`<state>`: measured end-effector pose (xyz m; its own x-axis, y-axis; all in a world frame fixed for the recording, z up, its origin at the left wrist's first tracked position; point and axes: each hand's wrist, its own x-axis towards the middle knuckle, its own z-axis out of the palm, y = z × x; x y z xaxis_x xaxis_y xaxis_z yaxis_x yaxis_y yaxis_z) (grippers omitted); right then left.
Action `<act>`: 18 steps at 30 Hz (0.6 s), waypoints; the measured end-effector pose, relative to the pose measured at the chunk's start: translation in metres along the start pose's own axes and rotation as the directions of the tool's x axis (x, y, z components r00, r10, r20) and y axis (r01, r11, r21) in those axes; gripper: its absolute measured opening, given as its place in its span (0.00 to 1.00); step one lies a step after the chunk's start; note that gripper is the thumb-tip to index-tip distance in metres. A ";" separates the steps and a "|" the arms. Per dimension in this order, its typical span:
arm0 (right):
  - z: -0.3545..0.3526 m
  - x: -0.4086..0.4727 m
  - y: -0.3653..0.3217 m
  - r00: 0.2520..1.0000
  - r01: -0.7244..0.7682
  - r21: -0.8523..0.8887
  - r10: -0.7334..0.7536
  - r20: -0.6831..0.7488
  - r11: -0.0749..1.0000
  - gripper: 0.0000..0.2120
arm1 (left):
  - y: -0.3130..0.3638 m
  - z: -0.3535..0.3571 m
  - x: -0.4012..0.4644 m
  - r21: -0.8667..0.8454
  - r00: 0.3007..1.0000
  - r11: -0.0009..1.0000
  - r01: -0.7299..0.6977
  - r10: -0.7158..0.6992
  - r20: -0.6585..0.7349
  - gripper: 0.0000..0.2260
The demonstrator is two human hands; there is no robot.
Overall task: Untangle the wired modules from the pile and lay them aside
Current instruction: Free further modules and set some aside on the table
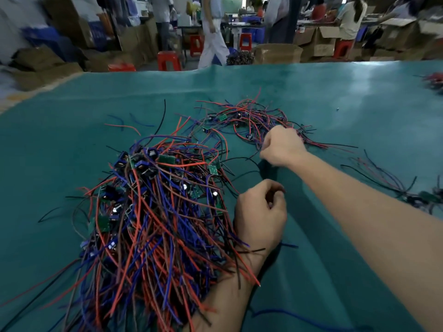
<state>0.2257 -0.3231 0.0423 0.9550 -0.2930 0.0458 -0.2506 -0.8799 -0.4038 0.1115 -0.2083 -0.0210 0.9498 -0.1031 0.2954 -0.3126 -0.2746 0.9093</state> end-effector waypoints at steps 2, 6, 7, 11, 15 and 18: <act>-0.006 -0.002 0.012 0.999 -0.035 0.011 0.035 -0.003 0.999 0.08 | 0.000 0.001 0.000 -0.008 1.000 1.000 0.014 -0.014 0.000 0.09; -0.002 -0.003 0.019 0.998 -0.027 -0.014 0.028 0.054 1.000 0.19 | 0.000 0.000 0.000 -0.010 1.000 1.000 0.023 -0.024 -0.003 0.09; 0.001 -0.002 0.017 0.997 -0.021 -0.019 0.023 0.071 1.000 0.19 | 0.000 0.000 0.000 -0.009 1.000 1.000 0.022 -0.022 -0.002 0.09; -0.003 -0.003 0.015 0.995 -0.014 -0.059 0.020 0.098 0.998 0.11 | 0.001 -0.001 0.000 -0.004 1.000 1.000 0.020 -0.020 -0.015 0.08; -0.045 -0.031 0.037 0.992 -0.044 0.137 0.026 0.124 0.990 0.15 | 0.001 -0.001 0.001 -0.024 0.999 0.999 0.033 -0.034 -0.025 0.09; -0.072 -0.077 0.058 0.980 -0.039 0.353 -0.034 0.199 0.935 0.14 | 0.002 -0.001 0.001 -0.042 0.998 0.998 0.048 -0.049 -0.040 0.10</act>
<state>0.1263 -0.3781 0.0811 0.9754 -0.1831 -0.1230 -0.2160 -0.6791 -0.7015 0.1117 -0.2079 -0.0187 0.9639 -0.0514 0.2614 -0.2660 -0.2389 0.9339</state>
